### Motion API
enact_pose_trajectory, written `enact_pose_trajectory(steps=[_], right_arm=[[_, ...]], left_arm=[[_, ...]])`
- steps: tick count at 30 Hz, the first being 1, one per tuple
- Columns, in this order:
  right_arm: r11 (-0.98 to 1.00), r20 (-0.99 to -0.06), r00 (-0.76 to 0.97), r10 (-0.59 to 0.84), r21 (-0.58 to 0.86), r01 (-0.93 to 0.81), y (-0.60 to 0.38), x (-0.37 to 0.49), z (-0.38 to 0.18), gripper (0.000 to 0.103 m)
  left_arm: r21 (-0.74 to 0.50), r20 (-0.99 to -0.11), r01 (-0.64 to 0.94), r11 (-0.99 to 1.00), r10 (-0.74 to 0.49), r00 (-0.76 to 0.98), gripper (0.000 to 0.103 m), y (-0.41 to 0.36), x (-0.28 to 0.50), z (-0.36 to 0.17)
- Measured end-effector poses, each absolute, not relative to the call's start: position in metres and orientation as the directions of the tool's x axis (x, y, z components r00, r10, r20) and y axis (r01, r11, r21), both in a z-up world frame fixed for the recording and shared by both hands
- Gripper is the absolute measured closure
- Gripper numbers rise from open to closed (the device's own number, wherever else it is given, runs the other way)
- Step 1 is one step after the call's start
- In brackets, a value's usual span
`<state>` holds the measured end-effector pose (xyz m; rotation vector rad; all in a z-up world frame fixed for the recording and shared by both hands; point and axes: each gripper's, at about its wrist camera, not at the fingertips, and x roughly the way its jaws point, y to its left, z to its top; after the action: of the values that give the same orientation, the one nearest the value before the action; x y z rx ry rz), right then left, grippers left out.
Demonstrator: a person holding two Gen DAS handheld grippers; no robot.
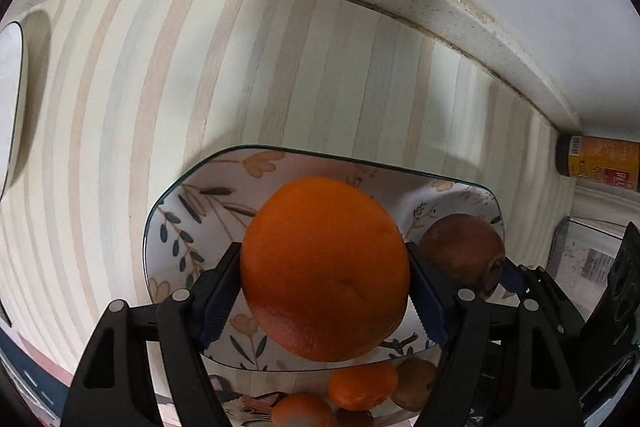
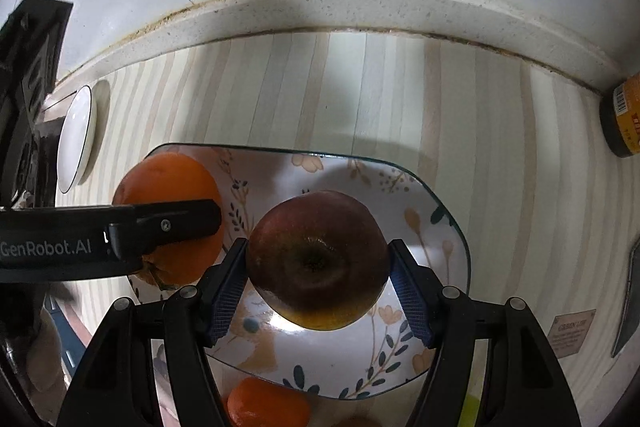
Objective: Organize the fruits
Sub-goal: 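Carry the orange and apple onto the deer plate and release both, then grasp a tangerine with the left tool while the right tool grasps a red apple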
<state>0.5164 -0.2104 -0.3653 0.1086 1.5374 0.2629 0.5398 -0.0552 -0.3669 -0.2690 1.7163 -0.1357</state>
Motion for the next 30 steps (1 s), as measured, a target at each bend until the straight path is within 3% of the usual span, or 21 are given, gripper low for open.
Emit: enact_pose_trajectory(steps=[3,5,6,7,21,30], right_arm=[[0.97,-0.973,-0.001,0.232,0.232,-0.078,-0.211,0.516,-0.372,0.027],[0.968,-0.97,0.014,0.243,0.241,-0.064,-0.215,0.516,-0.366,0.009],[0.968,-0.97,0.017,0.244,0.243,-0.063,-0.216,0.516,-0.364,0.009],[0.969,-0.971,0.017,0.239,0.238,-0.06,-0.216,0.516,-0.362,0.009],[0.998,-0.992,0.113,0.061,0.06,-0.015,-0.232,0.455,-0.297,0.009],[0.999,-0.975,0.219,0.03,0.031,0.004,-0.216,0.389,-0.244,0.009]], left_arm=[[-0.191,-0.973,-0.051,0.98,-0.196,-0.119,0.027,-0.07,0.54,-0.365],[-0.194,-0.976,-0.052,0.98,-0.198,-0.092,0.018,-0.071,0.538,-0.361],[-0.209,-0.975,-0.049,0.977,-0.212,-0.071,0.01,-0.072,0.538,-0.355],[-0.209,-0.976,-0.046,0.977,-0.211,-0.058,0.01,-0.072,0.537,-0.351],[-0.014,-0.986,-0.023,1.0,-0.01,0.168,0.009,-0.033,0.465,-0.27],[0.008,-0.961,0.003,1.0,0.007,0.276,0.009,-0.031,0.388,-0.229]])
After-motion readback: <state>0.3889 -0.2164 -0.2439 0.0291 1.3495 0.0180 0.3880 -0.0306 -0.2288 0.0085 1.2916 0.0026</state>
